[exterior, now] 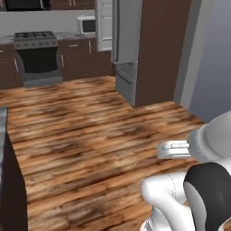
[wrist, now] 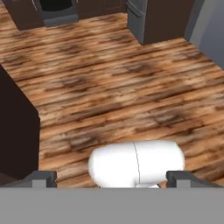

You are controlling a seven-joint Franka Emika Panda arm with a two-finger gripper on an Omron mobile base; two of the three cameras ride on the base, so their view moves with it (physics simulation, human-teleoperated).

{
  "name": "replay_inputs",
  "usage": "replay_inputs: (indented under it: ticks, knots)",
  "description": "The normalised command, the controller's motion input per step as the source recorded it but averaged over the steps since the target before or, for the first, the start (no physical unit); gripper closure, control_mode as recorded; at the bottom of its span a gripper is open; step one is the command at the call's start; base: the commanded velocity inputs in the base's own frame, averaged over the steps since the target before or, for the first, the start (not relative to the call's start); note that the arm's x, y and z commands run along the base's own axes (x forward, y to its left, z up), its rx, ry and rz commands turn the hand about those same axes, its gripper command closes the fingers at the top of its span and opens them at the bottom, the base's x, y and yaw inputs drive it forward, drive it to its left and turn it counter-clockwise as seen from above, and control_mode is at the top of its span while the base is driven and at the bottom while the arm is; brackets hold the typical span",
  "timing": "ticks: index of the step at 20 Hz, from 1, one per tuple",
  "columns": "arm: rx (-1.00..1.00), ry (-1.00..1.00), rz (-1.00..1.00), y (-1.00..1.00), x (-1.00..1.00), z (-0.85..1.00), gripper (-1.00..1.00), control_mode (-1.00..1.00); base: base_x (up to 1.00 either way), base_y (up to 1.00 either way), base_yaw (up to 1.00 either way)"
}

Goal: There is a bowl on the dining counter. Grab a lemon wedge from the fridge and place it in the bowl. Then get the liquor bottle and glass cup from the cabinet and place them next to the bowl.

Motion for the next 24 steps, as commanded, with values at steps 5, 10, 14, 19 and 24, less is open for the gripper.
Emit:
replay_inputs:
  ticks: [5, 10, 14, 19, 24]
  knots:
    - [0.00, 0.00, 0.00, 0.00, 0.00, 0.00, -1.00, 1.00, 1.00, -0.30, 0.28]
    - [0.00, 0.00, 0.00, 0.00, 0.00, 0.00, -1.00, 1.00, 1.00, -0.18, 0.18]
    - [0.00, 0.00, 0.00, 0.00, 0.00, 0.00, -1.00, 1.00, 1.00, -0.07, 0.02]
    - [0.00, 0.00, 0.00, 0.00, 0.00, 0.00, -1.00, 1.00, 1.00, 0.00, -0.03]
    - [0.00, 0.00, 0.00, 0.00, 0.00, 0.00, -1.00, 1.00, 1.00, 0.07, -0.14]
